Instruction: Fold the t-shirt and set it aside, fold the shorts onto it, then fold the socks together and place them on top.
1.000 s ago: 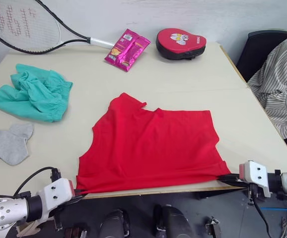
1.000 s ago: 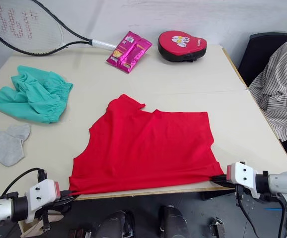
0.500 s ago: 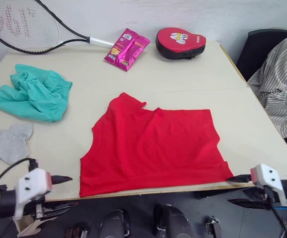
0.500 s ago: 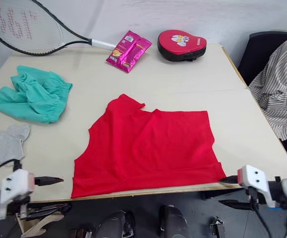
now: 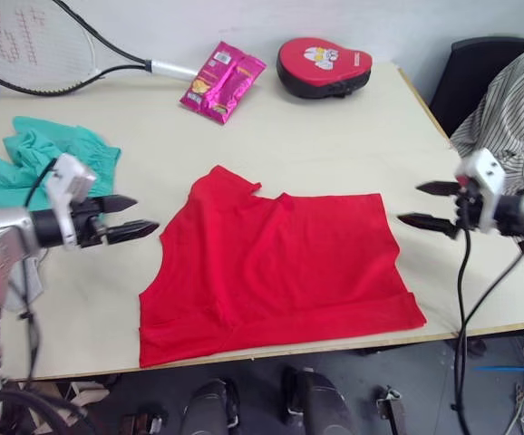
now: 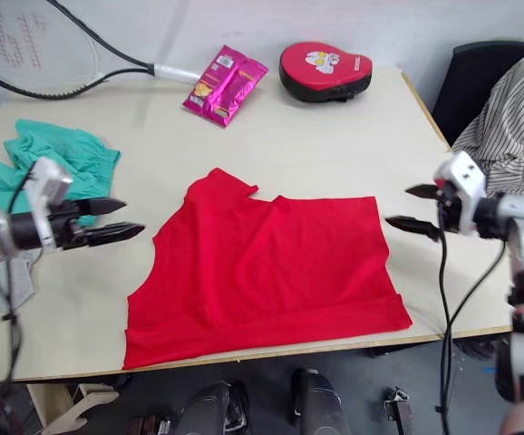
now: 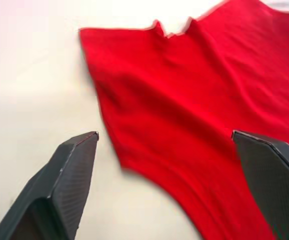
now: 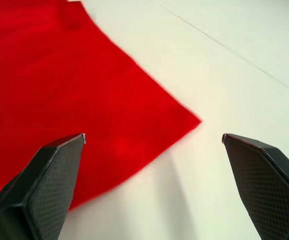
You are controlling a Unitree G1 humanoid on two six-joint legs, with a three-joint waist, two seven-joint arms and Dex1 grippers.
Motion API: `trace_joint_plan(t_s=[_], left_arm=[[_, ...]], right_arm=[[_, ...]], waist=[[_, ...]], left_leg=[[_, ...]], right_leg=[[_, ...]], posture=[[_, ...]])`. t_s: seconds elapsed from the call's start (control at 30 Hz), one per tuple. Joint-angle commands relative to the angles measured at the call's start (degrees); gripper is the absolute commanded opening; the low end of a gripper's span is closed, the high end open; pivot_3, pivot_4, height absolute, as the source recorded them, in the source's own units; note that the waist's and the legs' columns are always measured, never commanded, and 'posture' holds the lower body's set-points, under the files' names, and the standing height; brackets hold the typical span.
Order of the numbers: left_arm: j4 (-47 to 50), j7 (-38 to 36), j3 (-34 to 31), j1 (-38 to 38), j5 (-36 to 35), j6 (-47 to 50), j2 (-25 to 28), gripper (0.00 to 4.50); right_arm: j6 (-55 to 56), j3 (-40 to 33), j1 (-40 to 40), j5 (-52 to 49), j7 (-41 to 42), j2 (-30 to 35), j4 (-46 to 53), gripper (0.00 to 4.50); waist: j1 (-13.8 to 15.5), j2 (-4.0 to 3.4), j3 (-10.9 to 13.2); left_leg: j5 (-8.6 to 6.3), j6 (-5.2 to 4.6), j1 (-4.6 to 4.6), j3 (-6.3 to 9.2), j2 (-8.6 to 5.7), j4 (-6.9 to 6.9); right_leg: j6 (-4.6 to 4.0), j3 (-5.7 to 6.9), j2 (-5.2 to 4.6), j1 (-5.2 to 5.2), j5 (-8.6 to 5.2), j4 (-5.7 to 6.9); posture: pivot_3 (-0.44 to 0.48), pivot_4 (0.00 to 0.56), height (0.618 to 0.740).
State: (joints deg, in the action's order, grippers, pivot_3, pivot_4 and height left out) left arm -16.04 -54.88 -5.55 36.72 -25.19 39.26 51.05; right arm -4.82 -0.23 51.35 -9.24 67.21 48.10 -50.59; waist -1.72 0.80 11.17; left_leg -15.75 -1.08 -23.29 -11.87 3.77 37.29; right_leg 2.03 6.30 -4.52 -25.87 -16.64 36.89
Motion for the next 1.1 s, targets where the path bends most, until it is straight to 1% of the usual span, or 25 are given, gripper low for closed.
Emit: trace_joint_plan(t_s=[0.03, 0.13, 0.2, 0.3, 0.43, 0.63, 0.9, 0.93, 1.0, 1.1], left_arm=[[-13.78, 2.20, 6.83, 10.51, 8.08, -6.05, -6.37, 4.50], [-24.96, 5.59, 8.06, 17.45, 12.60, -11.14, -10.71, 4.50], [-33.29, 8.61, 7.49, 22.15, 14.03, -13.94, -14.04, 4.50], [-41.75, 10.68, 7.38, 26.43, 16.03, -17.89, -17.06, 4.50], [-49.98, 13.31, 6.99, 30.24, 18.56, -21.30, -19.70, 4.50], [-55.61, 13.44, 7.18, 31.80, 21.60, -22.04, -21.69, 4.50], [-57.09, 12.24, 6.19, 31.66, 23.61, -21.44, -22.13, 4.50], [-57.06, 11.97, 6.06, 31.51, 23.66, -21.27, -22.05, 4.11], [-56.94, 11.28, 5.89, 31.02, 23.88, -20.94, -21.73, 3.64], [-56.75, 10.53, 5.79, 30.23, 24.30, -20.69, -21.25, 2.63]], right_arm=[[3.76, 0.83, 8.02, 4.79, -8.74, -4.60, -12.64, 4.48], [2.99, 0.31, 12.12, 6.38, -13.12, -7.71, -18.66, 4.48], [1.17, 0.28, 13.61, 7.17, -13.97, -9.50, -21.11, 4.48], [-0.05, 0.19, 14.59, 8.12, -13.48, -10.93, -22.92, 4.48], [-1.26, -0.55, 15.54, 8.53, -12.59, -12.68, -24.07, 4.48], [-1.14, -1.24, 16.01, 9.30, -13.17, -14.98, -24.41, 4.48], [0.37, -3.92, 16.54, 8.82, -17.21, -16.91, -24.82, 4.48], [0.42, -4.61, 16.54, 8.49, -17.44, -17.10, -24.84, 4.50], [-0.07, -5.96, 16.58, 7.73, -17.56, -17.57, -24.87, 4.50], [-0.44, -6.88, 16.49, 7.62, -17.11, -18.22, -24.79, 3.85]], waist=[[0.08, 0.03, 0.02], [-0.06, 0.06, 0.04], [-0.27, 0.10, 0.06], [-0.81, 0.11, 0.07], [-1.76, 0.14, 0.08], [-2.75, 0.15, 0.09], [-2.95, 0.15, 0.09], [-2.97, 0.15, 0.09], [-2.99, 0.15, 0.09], [-3.02, 0.15, 0.08]], left_leg=[[-0.01, 0.02, -0.01, -0.09, -0.05, 0.03], [-0.01, 0.02, -0.01, -0.27, 0.03, 0.08], [-0.01, 0.02, -0.01, -0.25, 0.05, 0.12], [-0.01, 0.01, 0.03, -0.27, 0.08, 0.25], [-0.01, 0.01, 0.08, -0.27, 0.11, 0.70], [0.27, 0.13, 0.20, -0.15, 0.16, 0.84], [0.30, 0.18, 0.20, -0.11, 0.18, 0.80], [0.30, 0.18, 0.20, -0.11, 0.17, 0.80], [0.30, 0.18, 0.20, -0.11, 0.16, 0.79], [0.30, 0.18, 0.20, -0.11, 0.16, 0.79]], right_leg=[[-0.02, 0.02, 0.08, -0.01, -0.11, 0.03], [-0.03, -0.06, 0.11, -0.04, -0.14, 0.12], [-0.03, -0.20, 0.07, -0.13, -0.14, 0.24], [-0.02, -0.28, 0.03, -0.17, -0.14, 0.46], [-0.01, -0.36, 0.01, -0.18, -0.15, 0.74], [-0.12, -0.46, -0.15, -0.18, -0.05, 1.09], [-0.16, -0.43, -0.13, -0.18, -0.08, 1.13], [-0.16, -0.43, -0.13, -0.18, -0.08, 1.13], [-0.16, -0.43, -0.12, -0.18, -0.08, 1.12], [-0.16, -0.44, -0.10, -0.18, -0.08, 1.12]], posture=[[0.000, 0.150, 0.740], [0.000, 0.150, 0.740], [0.000, 0.150, 0.740], [0.000, 0.150, 0.740], [0.000, 0.150, 0.740], [0.000, 0.150, 0.740], [0.000, 0.150, 0.740], [0.000, 0.150, 0.740], [0.000, 0.150, 0.740], [0.000, 0.150, 0.740]])
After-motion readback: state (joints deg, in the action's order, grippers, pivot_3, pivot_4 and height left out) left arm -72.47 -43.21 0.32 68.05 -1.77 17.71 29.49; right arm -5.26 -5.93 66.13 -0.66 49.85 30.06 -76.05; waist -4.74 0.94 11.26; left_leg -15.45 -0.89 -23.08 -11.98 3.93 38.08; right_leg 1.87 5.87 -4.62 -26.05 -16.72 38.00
